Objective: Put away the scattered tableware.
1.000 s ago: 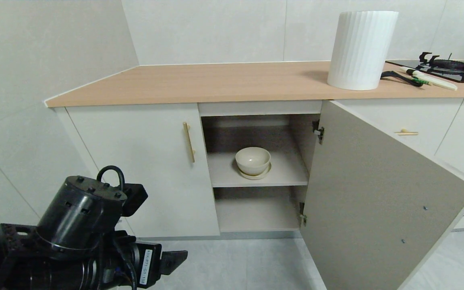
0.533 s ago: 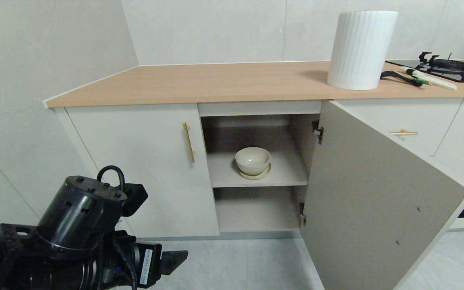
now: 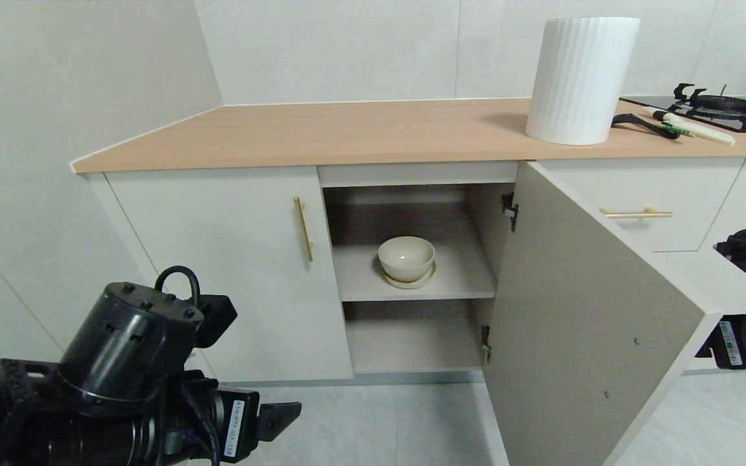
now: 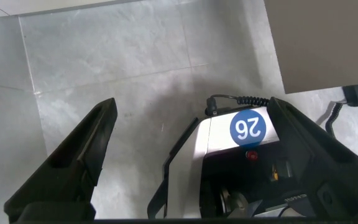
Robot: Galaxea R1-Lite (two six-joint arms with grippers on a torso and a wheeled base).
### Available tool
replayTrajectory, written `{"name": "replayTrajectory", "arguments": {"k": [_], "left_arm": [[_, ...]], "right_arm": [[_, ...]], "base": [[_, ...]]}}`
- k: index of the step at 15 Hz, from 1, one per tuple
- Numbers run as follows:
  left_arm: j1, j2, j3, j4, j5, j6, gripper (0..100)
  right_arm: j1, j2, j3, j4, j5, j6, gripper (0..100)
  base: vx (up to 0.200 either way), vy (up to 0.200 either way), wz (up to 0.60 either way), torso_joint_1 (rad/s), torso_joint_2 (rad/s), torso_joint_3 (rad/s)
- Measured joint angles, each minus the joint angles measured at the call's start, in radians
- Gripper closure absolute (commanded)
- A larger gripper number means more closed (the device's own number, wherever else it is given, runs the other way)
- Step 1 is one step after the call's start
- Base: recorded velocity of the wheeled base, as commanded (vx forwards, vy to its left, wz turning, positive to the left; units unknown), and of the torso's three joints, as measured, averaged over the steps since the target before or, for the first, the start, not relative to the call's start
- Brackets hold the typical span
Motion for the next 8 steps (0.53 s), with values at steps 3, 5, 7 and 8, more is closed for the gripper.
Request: {"name": "replayTrajectory", "arguments": {"k": [3,5,7,8], "left_arm": [[0.001,0.0,0.0,0.0,0.0,0.0,0],[0.0,0.0,-0.001,0.0,0.0,0.0,0],[0.0,0.0,-0.001,0.0,0.0,0.0,0],[0.0,-0.001,-0.001,0.0,0.0,0.0,0]], "right_arm": [[0.093,0.025,0.031,-0.08,0.003,0.057,0],[0.141,0.043,0.06,-0.154,0.001,0.087,0],[0.195,0.068,0.081,-0.226,0.002,0.139,0],[0.214,0.08,0.087,-0.243,0.002,0.155,0]], "base": [[0.0,0.0,0.0,0.0,0.0,0.0],[0.0,0.0,0.0,0.0,0.0,0.0],[0.0,0.0,0.0,0.0,0.0,0.0],[0.0,0.0,0.0,0.0,0.0,0.0]]}}
